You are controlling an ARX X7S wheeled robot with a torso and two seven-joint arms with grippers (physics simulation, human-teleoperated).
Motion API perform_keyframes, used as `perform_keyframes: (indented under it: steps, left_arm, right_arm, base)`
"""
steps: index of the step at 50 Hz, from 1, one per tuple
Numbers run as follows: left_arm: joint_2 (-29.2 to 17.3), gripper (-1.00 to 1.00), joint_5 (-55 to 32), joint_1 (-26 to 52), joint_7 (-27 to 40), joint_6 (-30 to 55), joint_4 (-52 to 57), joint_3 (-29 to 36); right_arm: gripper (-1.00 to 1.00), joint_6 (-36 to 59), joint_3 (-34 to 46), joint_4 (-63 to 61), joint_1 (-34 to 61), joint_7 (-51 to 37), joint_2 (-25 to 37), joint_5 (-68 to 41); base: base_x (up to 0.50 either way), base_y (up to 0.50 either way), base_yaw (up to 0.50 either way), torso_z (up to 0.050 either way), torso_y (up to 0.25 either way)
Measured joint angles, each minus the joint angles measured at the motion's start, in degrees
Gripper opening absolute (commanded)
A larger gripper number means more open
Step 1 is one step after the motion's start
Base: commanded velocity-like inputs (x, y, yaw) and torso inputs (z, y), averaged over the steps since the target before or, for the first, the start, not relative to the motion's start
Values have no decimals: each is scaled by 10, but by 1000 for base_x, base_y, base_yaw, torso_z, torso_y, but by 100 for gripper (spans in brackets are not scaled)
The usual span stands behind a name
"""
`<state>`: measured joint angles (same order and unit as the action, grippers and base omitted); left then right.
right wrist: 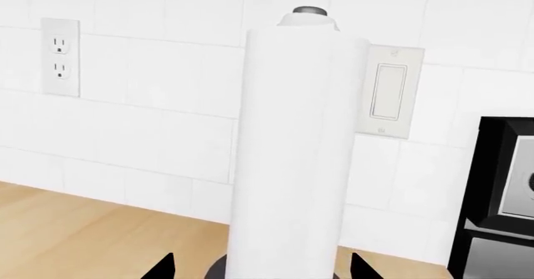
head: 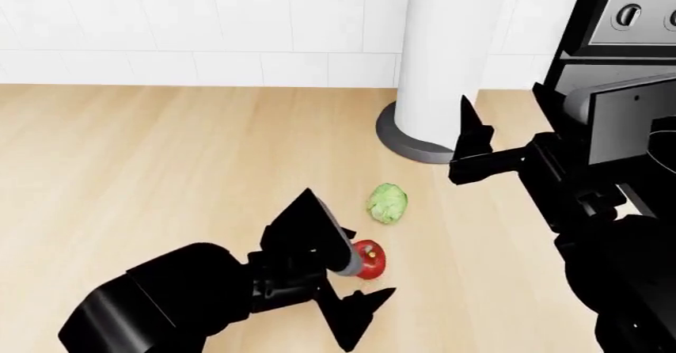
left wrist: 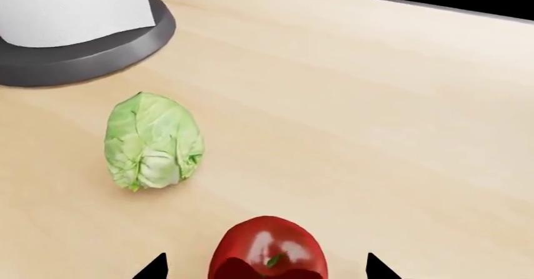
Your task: Pick the brussel sprout, cherry from the counter and place them in the cabinet. Then close the cabinet.
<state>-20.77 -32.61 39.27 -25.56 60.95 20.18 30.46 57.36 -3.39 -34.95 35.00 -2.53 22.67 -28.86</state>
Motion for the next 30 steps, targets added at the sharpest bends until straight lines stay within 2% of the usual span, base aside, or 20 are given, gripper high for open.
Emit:
perform_keyframes:
  steps: [1,18,30]
  left_arm:
    - [0,-100,0,-1,0,-1,-1,0]
    - [-2,-100,-8,0,3,1,10,-6]
    - [-4,-100,-13,1,32,0,43,-40]
  right_arm:
    - [100,0,0,0,0,0,0,0]
    - [100,-1,2,1,0,-4,2,-3]
    - [100,10,2,-4,10,-7,5,-9]
  base:
    - [0,0,0,0,0]
    - [0,0,0,0,0]
    - [0,0,0,0,0]
